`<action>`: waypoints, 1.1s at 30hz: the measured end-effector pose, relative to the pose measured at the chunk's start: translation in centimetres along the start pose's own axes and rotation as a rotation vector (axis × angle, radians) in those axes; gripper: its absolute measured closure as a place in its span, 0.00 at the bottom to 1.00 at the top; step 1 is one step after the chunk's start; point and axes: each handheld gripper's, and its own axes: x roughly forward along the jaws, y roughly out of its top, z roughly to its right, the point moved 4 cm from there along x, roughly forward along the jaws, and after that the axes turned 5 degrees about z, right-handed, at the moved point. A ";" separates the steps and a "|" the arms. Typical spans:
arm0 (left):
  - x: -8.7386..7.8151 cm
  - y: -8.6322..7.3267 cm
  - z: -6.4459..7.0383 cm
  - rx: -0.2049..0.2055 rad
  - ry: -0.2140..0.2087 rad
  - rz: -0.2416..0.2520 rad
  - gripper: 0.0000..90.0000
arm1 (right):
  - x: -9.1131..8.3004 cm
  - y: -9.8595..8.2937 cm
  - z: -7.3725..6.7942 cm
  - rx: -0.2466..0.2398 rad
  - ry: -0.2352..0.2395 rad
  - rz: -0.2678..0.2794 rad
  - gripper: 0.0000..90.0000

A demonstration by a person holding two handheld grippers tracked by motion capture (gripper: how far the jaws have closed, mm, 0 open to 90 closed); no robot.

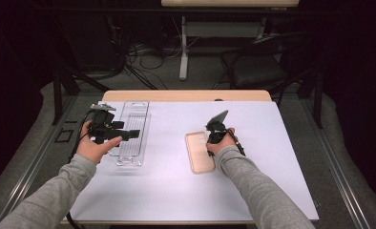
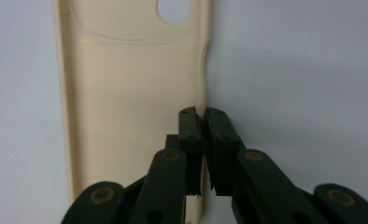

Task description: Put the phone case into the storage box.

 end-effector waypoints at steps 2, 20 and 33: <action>0.0 0.0 0.0 0.003 -0.001 -0.001 0.18 | 0.0 0.0 0.0 0.003 -0.001 -0.002 0.95; 0.1 0.0 0.0 -0.001 -0.004 -0.003 0.17 | 0.0 0.0 0.0 0.019 -0.011 -0.005 0.96; 0.4 0.0 0.1 0.004 -0.003 -0.003 0.18 | -0.3 0.1 0.1 0.028 -0.006 0.003 0.97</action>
